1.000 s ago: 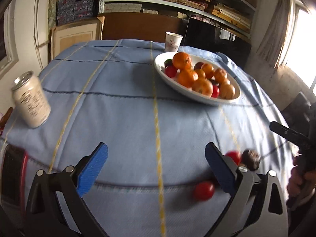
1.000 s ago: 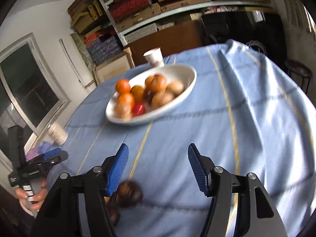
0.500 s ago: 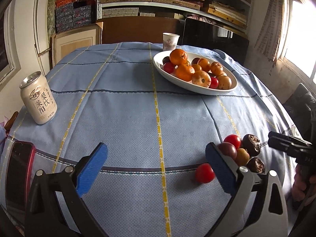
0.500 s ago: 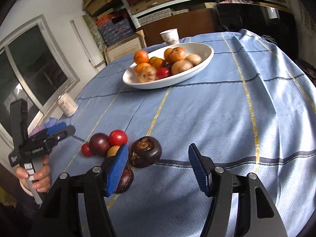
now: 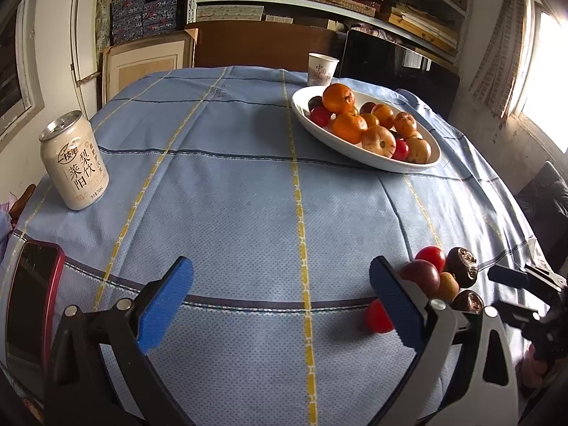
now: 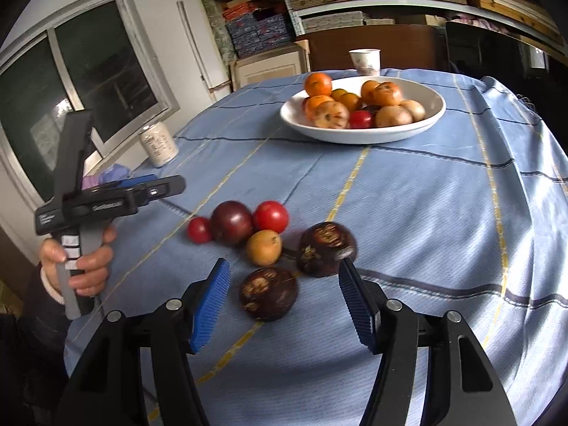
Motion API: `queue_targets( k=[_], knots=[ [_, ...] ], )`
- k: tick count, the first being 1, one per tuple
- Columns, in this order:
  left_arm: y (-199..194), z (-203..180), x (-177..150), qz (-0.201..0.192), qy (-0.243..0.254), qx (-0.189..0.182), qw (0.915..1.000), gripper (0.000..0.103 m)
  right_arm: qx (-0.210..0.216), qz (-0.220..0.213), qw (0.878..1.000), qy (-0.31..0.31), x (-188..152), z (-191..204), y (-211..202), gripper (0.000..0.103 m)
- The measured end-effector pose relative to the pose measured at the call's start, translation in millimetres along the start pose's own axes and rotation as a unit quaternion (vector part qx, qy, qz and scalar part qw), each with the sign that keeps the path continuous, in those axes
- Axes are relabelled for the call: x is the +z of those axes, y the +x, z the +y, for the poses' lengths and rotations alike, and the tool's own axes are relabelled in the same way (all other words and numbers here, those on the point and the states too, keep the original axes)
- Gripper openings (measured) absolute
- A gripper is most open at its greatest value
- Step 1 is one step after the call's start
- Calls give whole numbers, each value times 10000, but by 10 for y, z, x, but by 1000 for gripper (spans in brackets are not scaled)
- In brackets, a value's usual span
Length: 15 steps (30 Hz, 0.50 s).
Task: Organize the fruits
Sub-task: 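Return both tools to the cluster, right tool over a dark brown fruit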
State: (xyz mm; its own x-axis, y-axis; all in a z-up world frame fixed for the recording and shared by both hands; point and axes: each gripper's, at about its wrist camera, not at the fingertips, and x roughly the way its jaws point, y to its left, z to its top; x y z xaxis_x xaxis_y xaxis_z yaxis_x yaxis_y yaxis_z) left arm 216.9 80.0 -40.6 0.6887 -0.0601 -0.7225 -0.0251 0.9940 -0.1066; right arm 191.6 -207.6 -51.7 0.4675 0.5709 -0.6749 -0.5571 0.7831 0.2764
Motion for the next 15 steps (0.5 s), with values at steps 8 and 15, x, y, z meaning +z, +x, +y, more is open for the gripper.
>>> queue_targets(
  k=[8, 15],
  knots=[
    [11, 8, 1, 10, -2, 29, 10000, 98, -233, 257, 9992, -175, -52, 157, 61, 64],
    [4, 21, -5, -18, -12, 81, 10000, 98, -395, 509, 9976, -233, -64, 216, 162, 59]
  ],
)
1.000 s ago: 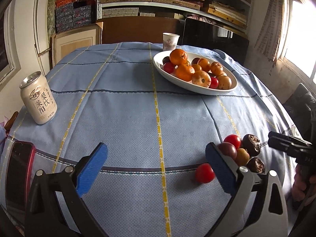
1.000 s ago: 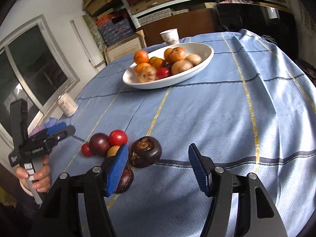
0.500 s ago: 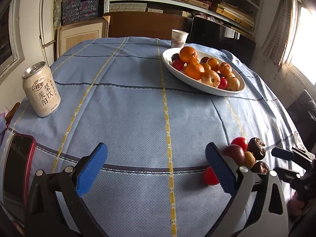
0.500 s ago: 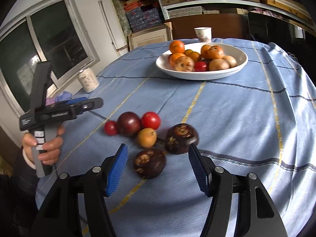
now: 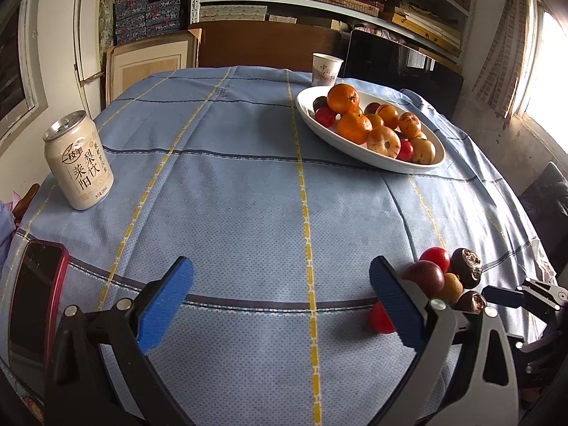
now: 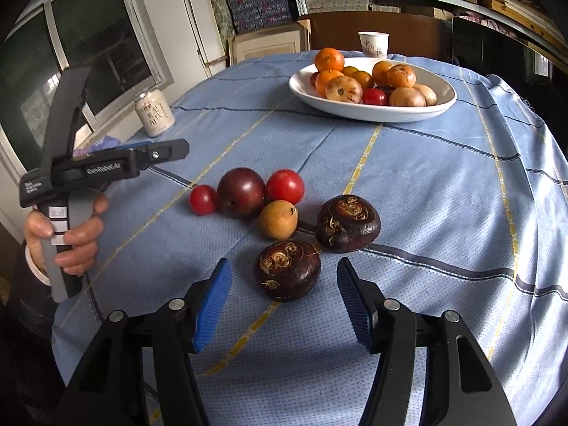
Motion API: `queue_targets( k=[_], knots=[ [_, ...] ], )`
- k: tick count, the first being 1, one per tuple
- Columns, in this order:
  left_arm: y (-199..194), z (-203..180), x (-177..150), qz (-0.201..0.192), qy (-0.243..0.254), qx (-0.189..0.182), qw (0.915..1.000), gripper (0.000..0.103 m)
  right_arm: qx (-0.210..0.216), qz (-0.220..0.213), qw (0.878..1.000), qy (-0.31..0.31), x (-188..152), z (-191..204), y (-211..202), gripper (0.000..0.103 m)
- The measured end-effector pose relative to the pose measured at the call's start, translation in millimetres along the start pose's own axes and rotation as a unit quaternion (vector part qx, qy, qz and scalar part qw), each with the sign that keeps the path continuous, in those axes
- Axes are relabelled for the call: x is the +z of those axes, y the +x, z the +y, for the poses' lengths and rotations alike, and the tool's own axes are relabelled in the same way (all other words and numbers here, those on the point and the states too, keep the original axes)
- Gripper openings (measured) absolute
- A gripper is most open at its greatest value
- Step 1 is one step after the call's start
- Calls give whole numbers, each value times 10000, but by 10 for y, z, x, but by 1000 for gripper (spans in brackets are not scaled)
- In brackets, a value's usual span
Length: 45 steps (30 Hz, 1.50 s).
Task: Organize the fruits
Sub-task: 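Return both tools to the cluster, right tool over a dark brown fruit, then grasp the dark brown fruit with the right tool while the left tool grasps a red tomato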
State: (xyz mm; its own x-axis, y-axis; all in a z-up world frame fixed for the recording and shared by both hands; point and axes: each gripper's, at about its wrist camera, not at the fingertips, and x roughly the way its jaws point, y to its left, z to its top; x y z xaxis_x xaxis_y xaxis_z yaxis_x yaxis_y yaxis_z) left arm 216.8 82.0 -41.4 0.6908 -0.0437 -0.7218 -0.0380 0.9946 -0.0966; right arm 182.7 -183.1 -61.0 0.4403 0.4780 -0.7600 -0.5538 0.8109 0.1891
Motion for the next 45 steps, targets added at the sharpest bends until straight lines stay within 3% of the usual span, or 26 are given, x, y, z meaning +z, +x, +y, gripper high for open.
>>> queue_targets(
  k=[4, 13, 17, 19, 24, 28, 29, 30, 33, 39, 45],
  knots=[
    [-16, -9, -4, -19, 35, 34, 10000, 98, -74, 140, 9999, 57, 7, 5, 68, 53],
    [-31, -29, -9, -15, 78, 53, 10000, 98, -139, 179, 9997, 106, 17, 29, 102, 52],
    [-39, -34, -16, -20, 102, 66, 9999, 98, -208, 183, 9996, 107, 22, 31, 105, 42],
    [-38, -39, -21, 5, 127, 47, 9999, 98, -142, 167, 9996, 156, 22, 9, 98, 41],
    [-63, -139, -72, 52, 502, -234, 9985, 98, 221, -55, 9978, 620, 13, -170, 19, 41],
    [-127, -331, -142, 0, 1016, -630, 9928, 98, 269, -221, 9954, 897, -2, -260, -35, 41],
    [-135, -380, -162, -9, 1129, -668, 9914, 93, 285, -216, 9950, 930, -2, -270, -31, 41],
    [-135, -425, -182, 1, 1248, -686, 9898, 79, 281, -202, 9949, 949, -1, -275, -26, 41],
    [-73, -487, -208, 212, 1370, -826, 9869, 58, 297, -166, 9946, 982, -5, -289, -15, 41],
    [-54, -557, -248, 316, 1505, -1050, 9825, 53, 345, -150, 9937, 1053, -20, -323, -9, 42],
    [45, -702, -325, 549, 1823, -1018, 9764, 43, 387, -132, 9932, 1089, -27, -333, 1, 42]
  ],
)
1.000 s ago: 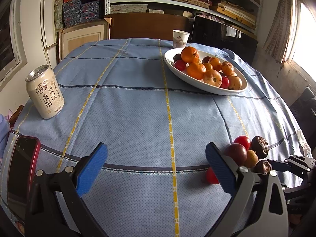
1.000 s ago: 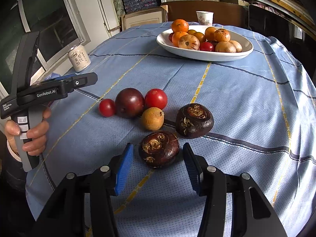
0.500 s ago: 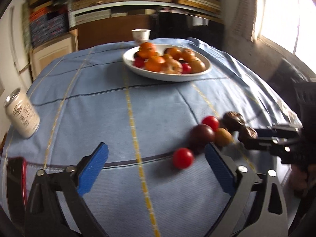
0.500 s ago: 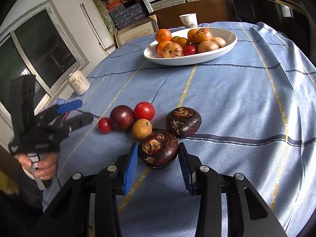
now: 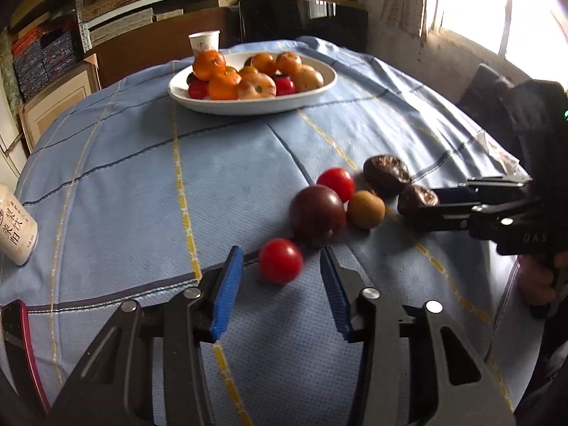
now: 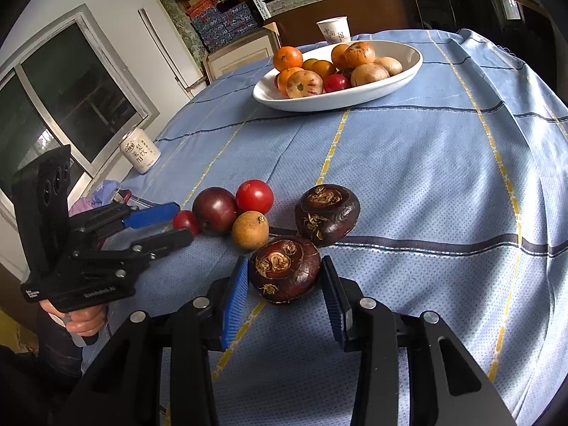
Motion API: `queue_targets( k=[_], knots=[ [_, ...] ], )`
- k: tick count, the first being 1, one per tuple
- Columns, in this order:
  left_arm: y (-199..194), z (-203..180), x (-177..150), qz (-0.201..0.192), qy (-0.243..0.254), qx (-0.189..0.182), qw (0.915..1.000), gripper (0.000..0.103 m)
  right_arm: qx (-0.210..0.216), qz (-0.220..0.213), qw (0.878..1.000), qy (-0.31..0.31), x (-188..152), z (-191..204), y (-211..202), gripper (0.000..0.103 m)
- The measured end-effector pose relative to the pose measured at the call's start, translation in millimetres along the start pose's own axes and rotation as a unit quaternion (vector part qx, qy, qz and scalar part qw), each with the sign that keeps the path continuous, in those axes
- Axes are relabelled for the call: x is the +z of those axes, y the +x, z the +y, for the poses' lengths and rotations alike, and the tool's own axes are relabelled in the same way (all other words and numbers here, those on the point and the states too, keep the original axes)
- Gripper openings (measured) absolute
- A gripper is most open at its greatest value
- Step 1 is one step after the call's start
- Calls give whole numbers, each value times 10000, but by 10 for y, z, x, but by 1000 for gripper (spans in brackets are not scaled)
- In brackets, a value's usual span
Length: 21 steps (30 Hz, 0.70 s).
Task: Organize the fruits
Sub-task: 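Grasp the dark brown fruit with the right tool while the left tool grasps a red tomato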
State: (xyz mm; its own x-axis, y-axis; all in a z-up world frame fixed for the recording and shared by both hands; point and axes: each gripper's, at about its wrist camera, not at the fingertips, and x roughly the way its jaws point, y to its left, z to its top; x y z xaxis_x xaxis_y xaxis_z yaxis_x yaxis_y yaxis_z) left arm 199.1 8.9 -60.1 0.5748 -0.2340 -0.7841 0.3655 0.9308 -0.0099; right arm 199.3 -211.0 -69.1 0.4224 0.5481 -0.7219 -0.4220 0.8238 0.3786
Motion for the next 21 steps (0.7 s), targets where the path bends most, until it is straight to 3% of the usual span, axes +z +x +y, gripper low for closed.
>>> queue_targets(
  k=[13, 16, 21],
  knots=[
    [102, 37, 1, 188, -98, 19, 9998, 35, 10, 3, 10000, 8, -3, -4, -3, 42],
    [104, 48, 7, 187, -130, 3, 9997, 26, 8, -9, 10000, 10, -4, -3, -6, 42],
    [99, 62, 12, 170, -201, -9, 9997, 24, -14, -70, 10000, 16, -9, -3, -23, 42]
  ],
)
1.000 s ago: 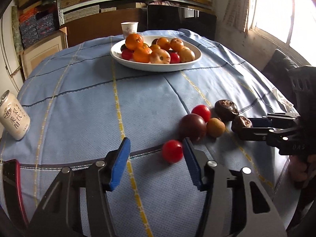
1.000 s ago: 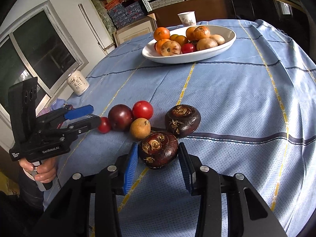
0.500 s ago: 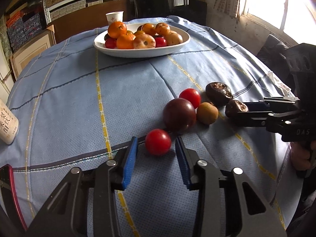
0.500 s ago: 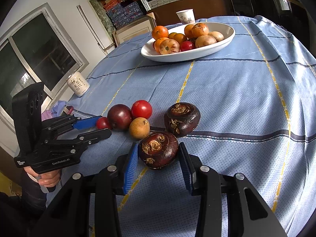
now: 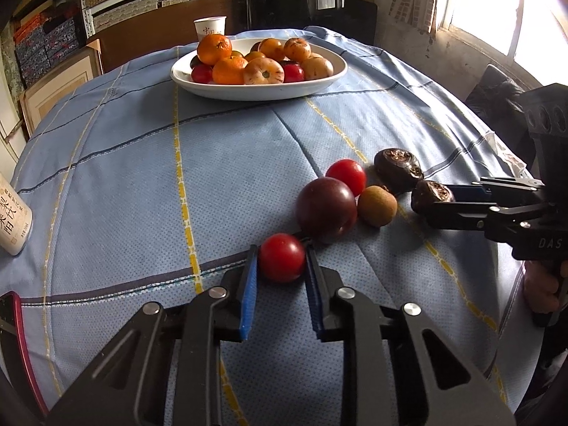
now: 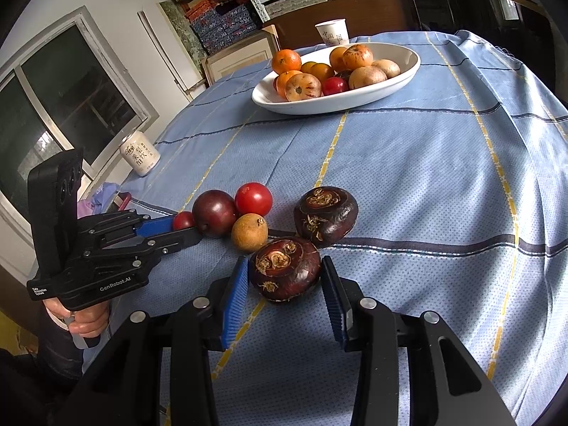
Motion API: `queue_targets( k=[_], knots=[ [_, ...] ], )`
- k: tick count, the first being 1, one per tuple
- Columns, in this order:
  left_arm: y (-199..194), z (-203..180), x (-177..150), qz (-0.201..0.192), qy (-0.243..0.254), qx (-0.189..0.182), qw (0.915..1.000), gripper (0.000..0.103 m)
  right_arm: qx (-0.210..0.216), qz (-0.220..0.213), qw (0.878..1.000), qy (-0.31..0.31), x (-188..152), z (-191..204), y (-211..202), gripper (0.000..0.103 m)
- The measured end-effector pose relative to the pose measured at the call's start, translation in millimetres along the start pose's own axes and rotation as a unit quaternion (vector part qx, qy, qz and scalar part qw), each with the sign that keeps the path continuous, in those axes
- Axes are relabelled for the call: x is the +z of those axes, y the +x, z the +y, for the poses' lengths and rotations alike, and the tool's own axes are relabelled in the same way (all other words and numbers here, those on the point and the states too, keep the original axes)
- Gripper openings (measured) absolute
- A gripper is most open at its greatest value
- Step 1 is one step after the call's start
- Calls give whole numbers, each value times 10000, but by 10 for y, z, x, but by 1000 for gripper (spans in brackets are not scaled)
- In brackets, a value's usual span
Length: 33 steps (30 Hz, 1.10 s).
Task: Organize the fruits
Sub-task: 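Grasp the dark brown fruit with the right tool while the left tool grasps a red tomato, then carry the dark fruit and tomato to the white plate and open both tools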
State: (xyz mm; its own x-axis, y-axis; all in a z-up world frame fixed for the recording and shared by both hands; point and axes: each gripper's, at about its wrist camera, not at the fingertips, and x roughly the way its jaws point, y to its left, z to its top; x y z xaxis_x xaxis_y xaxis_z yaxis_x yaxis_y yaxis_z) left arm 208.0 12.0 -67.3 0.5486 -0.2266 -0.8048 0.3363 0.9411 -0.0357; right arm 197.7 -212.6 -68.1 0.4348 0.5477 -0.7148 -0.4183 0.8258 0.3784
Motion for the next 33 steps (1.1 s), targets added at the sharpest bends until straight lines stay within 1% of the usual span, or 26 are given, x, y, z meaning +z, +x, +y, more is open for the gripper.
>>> queue_targets(
  k=[3, 8, 10, 12, 14, 16, 17, 18, 20, 22, 23, 24, 26, 29, 33],
  knots=[
    [-8, 18, 4, -7, -80, -35, 10000, 24, -12, -76, 10000, -34, -4, 11, -30, 42],
    [-73, 51, 25, -105, -190, 40, 9998, 24, 68, -217, 9997, -81, 13, 26, -120, 42],
    [-139, 63, 76, -200, -211, 36, 9996, 24, 134, -216, 9995, -160, 71, 36, -191, 42],
    [-203, 97, 203, -279, -283, -76, 9992, 24, 131, -277, 9992, -274, 173, 38, -276, 41],
    [-252, 125, 388, -366, -306, -178, 9987, 24, 84, -404, 9984, -392, 360, 15, -369, 41],
    [-284, 184, 698, -492, -329, -174, 9981, 24, 10, -573, 9975, -421, 618, -55, -424, 41],
    [-286, 207, 819, -538, -344, -166, 9978, 24, -47, -681, 9968, -412, 750, -96, -432, 41],
    [-269, 249, 1047, -628, -376, -112, 9973, 24, -109, -767, 9962, -390, 883, -141, -421, 41],
    [-201, 292, 1346, -709, -412, -16, 9966, 24, -294, -978, 9943, -296, 1191, -252, -356, 41],
    [-14, 347, 1768, -727, -487, 64, 9961, 24, -477, -1207, 9914, -189, 1483, -374, -233, 42],
    [48, 362, 1883, -725, -505, 103, 9960, 24, -550, -1279, 9902, -114, 1592, -433, -170, 41],
    [201, 387, 2090, -689, -561, 232, 9958, 24, -603, -1318, 9894, -3, 1701, -506, -89, 41],
    [447, 413, 2345, -583, -642, 366, 9956, 24, -691, -1301, 9888, 256, 1925, -682, 130, 41],
    [755, 419, 2563, -418, -667, 488, 9957, 24, -781, -1191, 9881, 578, 2129, -917, 423, 42],
    [1134, 412, 2681, -194, -593, 696, 9956, 24, -887, -1133, 9876, 621, 2225, -1047, 630, 42]
  ],
)
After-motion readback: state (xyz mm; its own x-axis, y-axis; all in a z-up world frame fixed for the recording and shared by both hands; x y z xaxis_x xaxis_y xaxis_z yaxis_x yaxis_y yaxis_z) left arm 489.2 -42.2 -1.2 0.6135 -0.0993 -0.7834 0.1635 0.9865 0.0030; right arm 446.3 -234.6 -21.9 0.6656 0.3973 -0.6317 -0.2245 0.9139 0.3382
